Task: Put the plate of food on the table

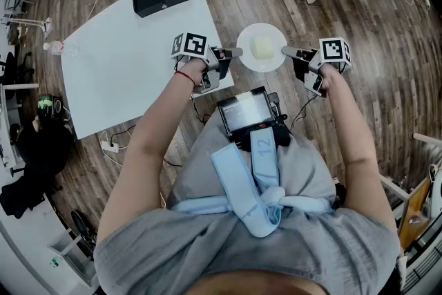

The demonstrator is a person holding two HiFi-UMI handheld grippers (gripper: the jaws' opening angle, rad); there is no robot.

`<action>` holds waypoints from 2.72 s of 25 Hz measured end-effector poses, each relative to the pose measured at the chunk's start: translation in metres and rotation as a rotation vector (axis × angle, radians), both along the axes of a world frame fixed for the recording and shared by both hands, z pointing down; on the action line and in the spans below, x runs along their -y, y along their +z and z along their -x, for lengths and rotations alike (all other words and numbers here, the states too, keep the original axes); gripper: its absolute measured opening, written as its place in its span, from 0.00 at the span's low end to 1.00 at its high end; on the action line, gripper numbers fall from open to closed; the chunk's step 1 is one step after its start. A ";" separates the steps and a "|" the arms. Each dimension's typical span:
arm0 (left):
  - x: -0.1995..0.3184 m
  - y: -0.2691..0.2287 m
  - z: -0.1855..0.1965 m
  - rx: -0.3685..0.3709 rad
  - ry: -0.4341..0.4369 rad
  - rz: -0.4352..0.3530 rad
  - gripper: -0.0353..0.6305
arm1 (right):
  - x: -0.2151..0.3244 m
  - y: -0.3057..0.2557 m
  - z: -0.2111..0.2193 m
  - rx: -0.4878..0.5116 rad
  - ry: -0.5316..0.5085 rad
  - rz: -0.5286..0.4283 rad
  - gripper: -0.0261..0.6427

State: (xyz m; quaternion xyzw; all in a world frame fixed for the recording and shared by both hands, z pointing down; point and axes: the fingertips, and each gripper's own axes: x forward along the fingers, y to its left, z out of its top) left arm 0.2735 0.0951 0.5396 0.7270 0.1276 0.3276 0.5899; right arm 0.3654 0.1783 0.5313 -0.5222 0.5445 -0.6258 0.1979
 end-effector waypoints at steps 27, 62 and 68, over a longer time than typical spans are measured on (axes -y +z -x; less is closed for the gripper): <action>0.036 -0.006 0.032 -0.026 -0.132 -0.050 0.10 | 0.048 0.000 0.023 -0.054 -0.104 0.027 0.10; 0.075 -0.006 0.098 -0.008 -0.390 -0.090 0.10 | 0.112 0.001 0.077 -0.091 -0.339 0.020 0.10; 0.111 -0.011 0.131 -0.023 -0.417 -0.086 0.10 | 0.152 -0.006 0.108 -0.112 -0.361 0.016 0.10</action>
